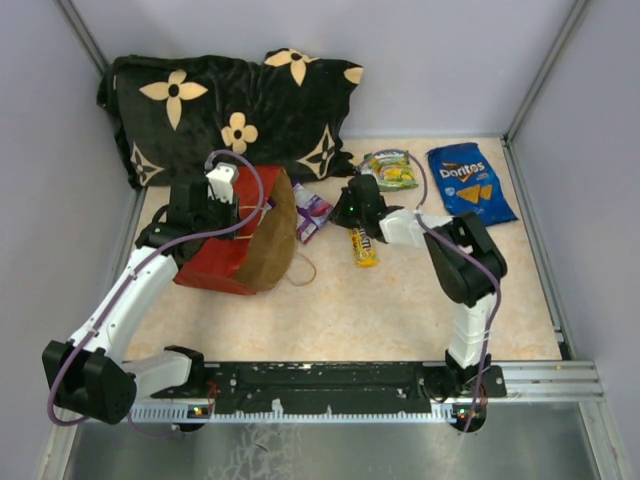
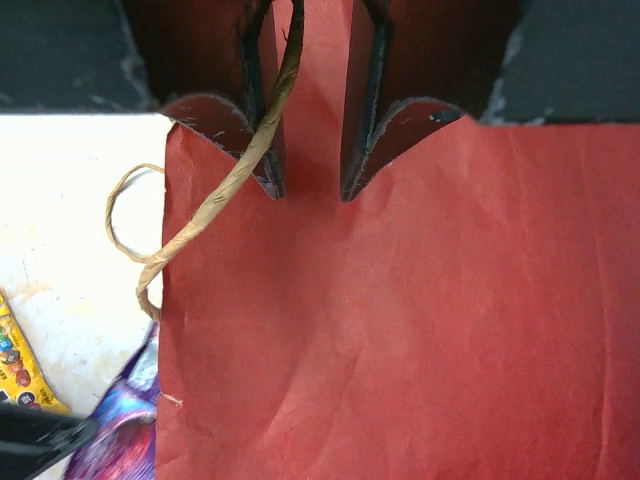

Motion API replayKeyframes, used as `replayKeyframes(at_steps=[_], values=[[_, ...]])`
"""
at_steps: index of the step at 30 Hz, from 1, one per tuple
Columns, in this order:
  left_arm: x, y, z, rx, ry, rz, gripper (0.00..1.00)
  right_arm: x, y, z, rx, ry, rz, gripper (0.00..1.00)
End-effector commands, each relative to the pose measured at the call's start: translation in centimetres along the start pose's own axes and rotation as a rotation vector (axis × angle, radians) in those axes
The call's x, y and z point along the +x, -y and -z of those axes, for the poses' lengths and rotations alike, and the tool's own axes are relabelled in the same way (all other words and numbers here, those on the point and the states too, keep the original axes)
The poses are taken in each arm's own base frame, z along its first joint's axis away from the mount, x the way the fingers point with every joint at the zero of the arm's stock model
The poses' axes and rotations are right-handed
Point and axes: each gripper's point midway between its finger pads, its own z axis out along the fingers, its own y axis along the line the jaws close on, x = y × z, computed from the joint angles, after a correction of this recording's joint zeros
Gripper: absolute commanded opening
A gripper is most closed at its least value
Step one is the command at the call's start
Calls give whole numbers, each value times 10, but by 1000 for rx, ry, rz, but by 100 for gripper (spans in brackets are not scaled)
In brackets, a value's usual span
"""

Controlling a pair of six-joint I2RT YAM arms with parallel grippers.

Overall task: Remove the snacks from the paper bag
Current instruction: Adjust the snack at the center of the board.

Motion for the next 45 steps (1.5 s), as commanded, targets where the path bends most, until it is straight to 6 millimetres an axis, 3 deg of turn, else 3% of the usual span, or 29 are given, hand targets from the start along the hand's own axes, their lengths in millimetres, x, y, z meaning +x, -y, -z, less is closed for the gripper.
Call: replayKeyframes(at_steps=[1,4,7,10,16,19,21,25,27,29,32,36,45], values=[[-3,-7,2,-30,20,-8,35,-100,-63,81,-48,306,248,0],[-3,-9,3,-41,15,-8,34,-121,-81,116,-48,386,382,0],[-4,-8,5,-39,20,-8,34,-129,-92,133,24,418,544,0],[-7,-9,10,-42,40,-9,34,-123,-101,141,89,419,689,0],[-11,-6,13,-26,56,-12,35,-96,-129,157,133,383,817,0],[-12,-4,14,-19,58,-12,35,-84,-128,157,224,367,897,0],[-12,-4,16,-19,62,-12,35,-85,-111,155,275,358,876,3],[-13,-3,17,-11,67,-12,36,-109,-54,153,266,320,644,56],[-13,-1,16,-1,64,-13,36,-124,-17,156,252,302,508,72],[-13,1,16,11,63,-13,36,-138,28,160,319,291,417,78],[-14,3,17,21,66,-12,36,-146,89,158,455,228,348,82],[-13,4,17,27,65,-12,37,-141,150,150,616,170,262,78],[-14,7,18,44,70,-10,37,-112,215,121,729,97,167,64]])
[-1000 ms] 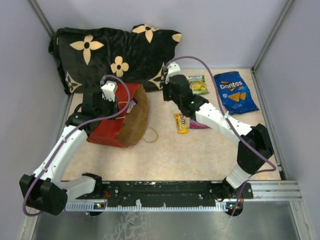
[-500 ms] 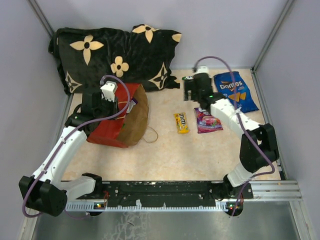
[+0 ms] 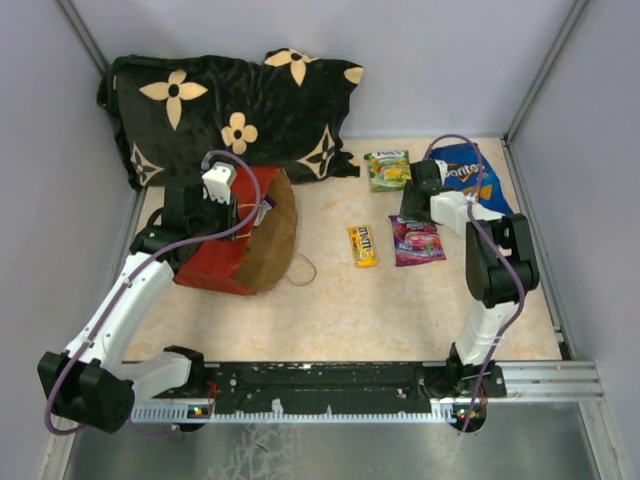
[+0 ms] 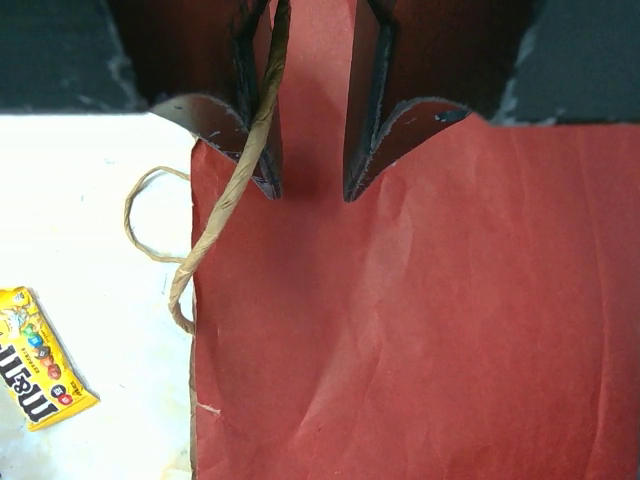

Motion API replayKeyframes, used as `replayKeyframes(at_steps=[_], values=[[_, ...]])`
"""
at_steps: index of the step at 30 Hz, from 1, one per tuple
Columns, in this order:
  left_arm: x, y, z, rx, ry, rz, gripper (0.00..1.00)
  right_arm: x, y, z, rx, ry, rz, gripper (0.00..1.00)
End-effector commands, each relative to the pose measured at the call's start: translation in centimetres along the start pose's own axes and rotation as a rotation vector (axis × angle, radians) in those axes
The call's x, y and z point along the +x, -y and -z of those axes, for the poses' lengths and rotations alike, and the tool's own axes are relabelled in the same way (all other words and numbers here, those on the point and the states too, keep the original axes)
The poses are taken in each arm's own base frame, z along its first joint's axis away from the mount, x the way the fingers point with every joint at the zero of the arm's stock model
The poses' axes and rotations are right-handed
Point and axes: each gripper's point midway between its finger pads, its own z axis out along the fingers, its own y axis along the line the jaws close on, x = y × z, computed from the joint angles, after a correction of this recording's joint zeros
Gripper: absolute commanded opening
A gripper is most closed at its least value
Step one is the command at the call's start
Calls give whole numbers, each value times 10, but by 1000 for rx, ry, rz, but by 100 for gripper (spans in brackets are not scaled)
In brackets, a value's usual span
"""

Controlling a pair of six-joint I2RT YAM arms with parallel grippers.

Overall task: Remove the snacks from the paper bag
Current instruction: Adjust the snack at the center of the board.

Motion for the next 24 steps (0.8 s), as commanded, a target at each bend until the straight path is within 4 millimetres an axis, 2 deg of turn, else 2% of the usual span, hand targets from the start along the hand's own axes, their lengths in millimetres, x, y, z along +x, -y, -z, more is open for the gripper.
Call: replayKeyframes(at_steps=[1,4,7,11,14,15,20,21,24], values=[[-7,2,6,16,31,-8,37,4,17,-16,47,6,-67,63],[-8,3,7,18,35,-9,37,17,24,-23,57,-18,-74,58],[-9,3,7,22,38,-10,37,25,23,-26,49,-32,-81,47],[-9,2,8,16,42,-11,37,22,20,-21,24,-15,-96,23],[-10,3,8,18,42,-11,37,10,18,-5,3,28,-106,3],[-10,3,9,18,43,-11,37,6,18,0,-1,42,-107,0],[-11,2,10,15,47,-11,37,-9,10,27,-21,99,-90,0],[-11,2,10,16,48,-12,37,-19,6,42,-35,135,-91,0],[-11,2,11,15,51,-12,37,-31,-6,70,-47,188,-65,0]])
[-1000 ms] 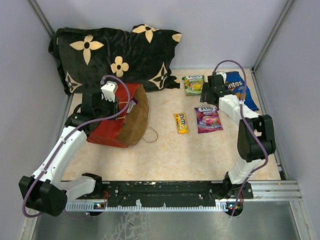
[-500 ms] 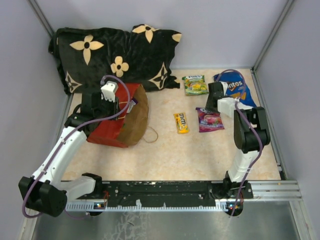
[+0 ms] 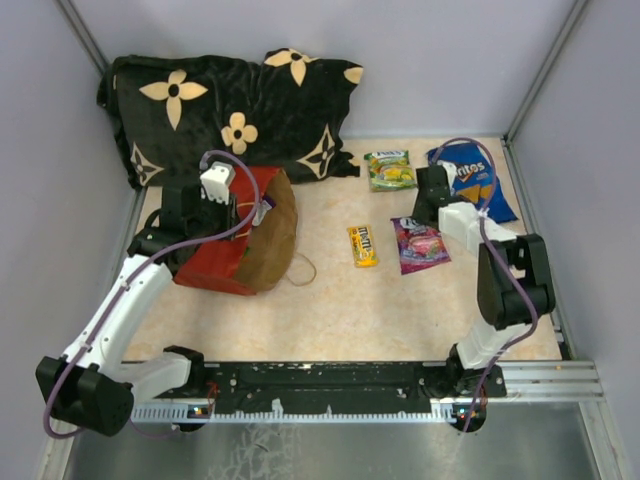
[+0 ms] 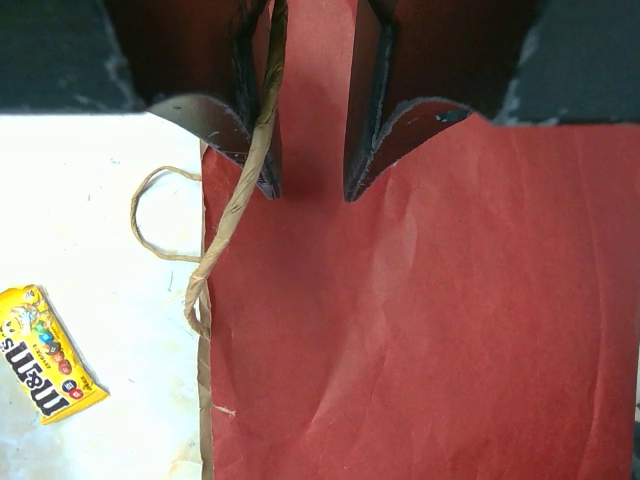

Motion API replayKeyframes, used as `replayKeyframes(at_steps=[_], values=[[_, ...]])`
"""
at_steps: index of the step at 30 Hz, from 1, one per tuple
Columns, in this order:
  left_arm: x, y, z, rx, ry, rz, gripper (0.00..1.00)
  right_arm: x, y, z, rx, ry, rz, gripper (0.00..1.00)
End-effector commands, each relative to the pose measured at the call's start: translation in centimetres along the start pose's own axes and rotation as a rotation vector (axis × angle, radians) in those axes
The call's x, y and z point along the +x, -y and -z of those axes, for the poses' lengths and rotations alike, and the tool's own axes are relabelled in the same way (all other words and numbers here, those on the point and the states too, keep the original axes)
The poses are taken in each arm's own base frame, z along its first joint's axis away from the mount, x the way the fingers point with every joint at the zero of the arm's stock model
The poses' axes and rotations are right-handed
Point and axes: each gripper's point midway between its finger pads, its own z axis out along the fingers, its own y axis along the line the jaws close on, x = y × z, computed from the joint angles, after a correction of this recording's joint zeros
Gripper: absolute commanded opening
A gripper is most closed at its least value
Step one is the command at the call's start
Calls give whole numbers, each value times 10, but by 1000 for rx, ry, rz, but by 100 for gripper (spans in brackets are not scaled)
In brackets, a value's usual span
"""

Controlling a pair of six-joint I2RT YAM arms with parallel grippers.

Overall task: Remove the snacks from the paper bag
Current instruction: Adjust the snack at the center of the board.

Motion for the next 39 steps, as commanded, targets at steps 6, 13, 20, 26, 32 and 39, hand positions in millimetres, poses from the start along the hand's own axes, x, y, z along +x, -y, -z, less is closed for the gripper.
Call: replayKeyframes(at_steps=[6,13,20,26,32,39], values=[[-10,0,9,0,43,-13,38,-66,-57,110,-98,249,40,0],[-15,-4,15,-21,66,-17,37,-81,-135,162,-242,322,3,0],[-19,-5,19,-22,84,-18,38,-90,-212,142,-301,309,-101,0],[-15,-5,13,-17,63,-18,40,-87,-255,96,-316,249,-102,40],[-10,-4,7,-12,36,-18,48,-94,-253,101,-336,279,71,83],[-6,-3,1,-1,23,-18,48,-89,-253,62,-325,340,224,53]])
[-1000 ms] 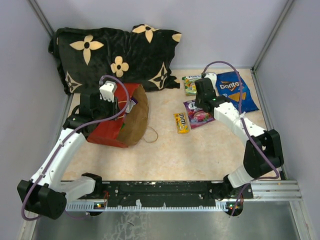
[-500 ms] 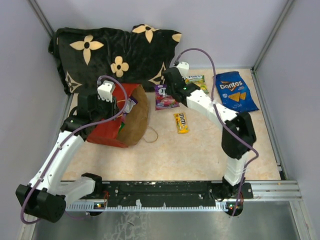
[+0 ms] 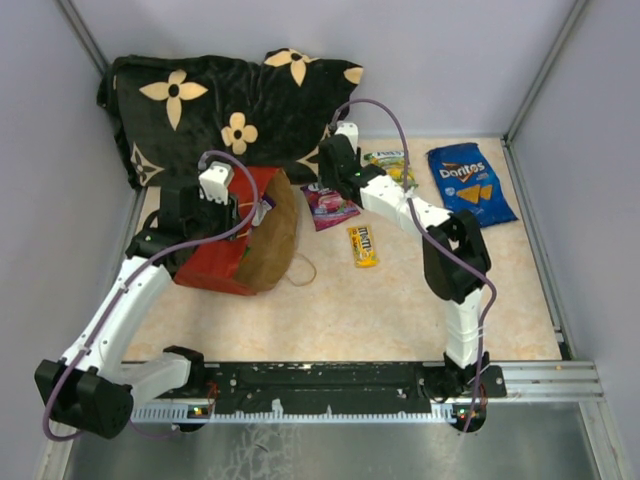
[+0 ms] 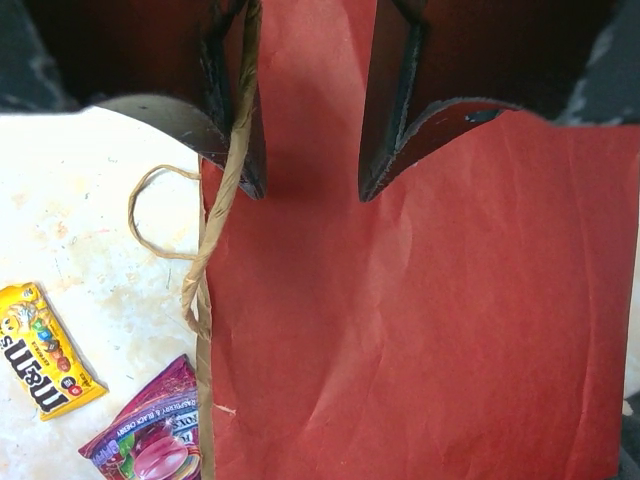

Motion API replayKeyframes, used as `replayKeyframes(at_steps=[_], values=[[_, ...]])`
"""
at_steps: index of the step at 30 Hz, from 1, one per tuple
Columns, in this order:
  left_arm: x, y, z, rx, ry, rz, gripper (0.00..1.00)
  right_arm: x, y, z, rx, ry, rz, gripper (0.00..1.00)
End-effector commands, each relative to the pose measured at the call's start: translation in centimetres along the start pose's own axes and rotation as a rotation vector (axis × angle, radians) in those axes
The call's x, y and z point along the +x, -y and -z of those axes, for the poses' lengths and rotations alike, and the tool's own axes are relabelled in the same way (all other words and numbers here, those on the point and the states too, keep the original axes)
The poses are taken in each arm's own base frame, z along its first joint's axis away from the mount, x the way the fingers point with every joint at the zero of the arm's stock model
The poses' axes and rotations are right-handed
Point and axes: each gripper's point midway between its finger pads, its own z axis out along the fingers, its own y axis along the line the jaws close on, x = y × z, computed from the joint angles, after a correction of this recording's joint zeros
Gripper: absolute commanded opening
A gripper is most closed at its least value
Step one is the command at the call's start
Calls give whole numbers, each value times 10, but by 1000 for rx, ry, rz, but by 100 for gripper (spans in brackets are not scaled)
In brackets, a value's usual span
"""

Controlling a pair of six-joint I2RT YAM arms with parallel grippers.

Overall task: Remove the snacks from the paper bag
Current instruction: Adjust the snack at the center of the board.

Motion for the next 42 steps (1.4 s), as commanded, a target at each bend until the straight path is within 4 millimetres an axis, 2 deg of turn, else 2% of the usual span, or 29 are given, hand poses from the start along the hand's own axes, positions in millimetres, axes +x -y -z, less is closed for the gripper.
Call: replayKeyframes(at_steps=[1,4,7,10,13,15,18,21,23,25,28,29,31,33,36,39,42], values=[[-2,-2,-3,4,6,-11,48,-27,16,-23,9,108,72,50],[0,-2,-5,2,-2,-12,48,-17,33,-59,14,76,75,41],[1,-3,-7,3,-6,-13,48,-4,36,-89,-5,46,116,30],[2,-2,-9,6,-14,-13,48,31,31,-110,-44,-56,154,24],[3,-2,-9,6,-17,-13,48,67,32,-113,-44,-144,113,22],[4,-2,-10,6,-18,-14,48,85,33,-106,-36,-173,52,21],[3,-2,-10,10,-18,-13,48,95,25,-86,-52,-186,-59,21],[3,-1,-9,12,-15,-12,48,95,13,-67,-64,-179,-103,22],[3,-1,-9,12,-13,-13,48,85,10,-55,-52,-167,-112,24],[2,-1,-7,9,-9,-14,48,64,17,-39,-29,-121,-132,35],[1,-1,-6,10,-1,-15,49,34,42,-7,-2,-34,-156,61],[0,-1,-6,10,1,-14,49,19,50,11,-13,2,-171,66],[0,0,-5,15,0,-14,49,13,69,31,0,23,-149,74],[0,0,-5,16,0,-11,49,22,82,45,26,0,-93,79],[-1,0,-5,17,2,-12,49,51,89,63,7,-69,-29,84],[-3,0,-2,15,10,-11,49,85,94,71,26,-113,34,89],[-4,1,0,18,19,-12,49,113,90,70,13,-155,82,86]])
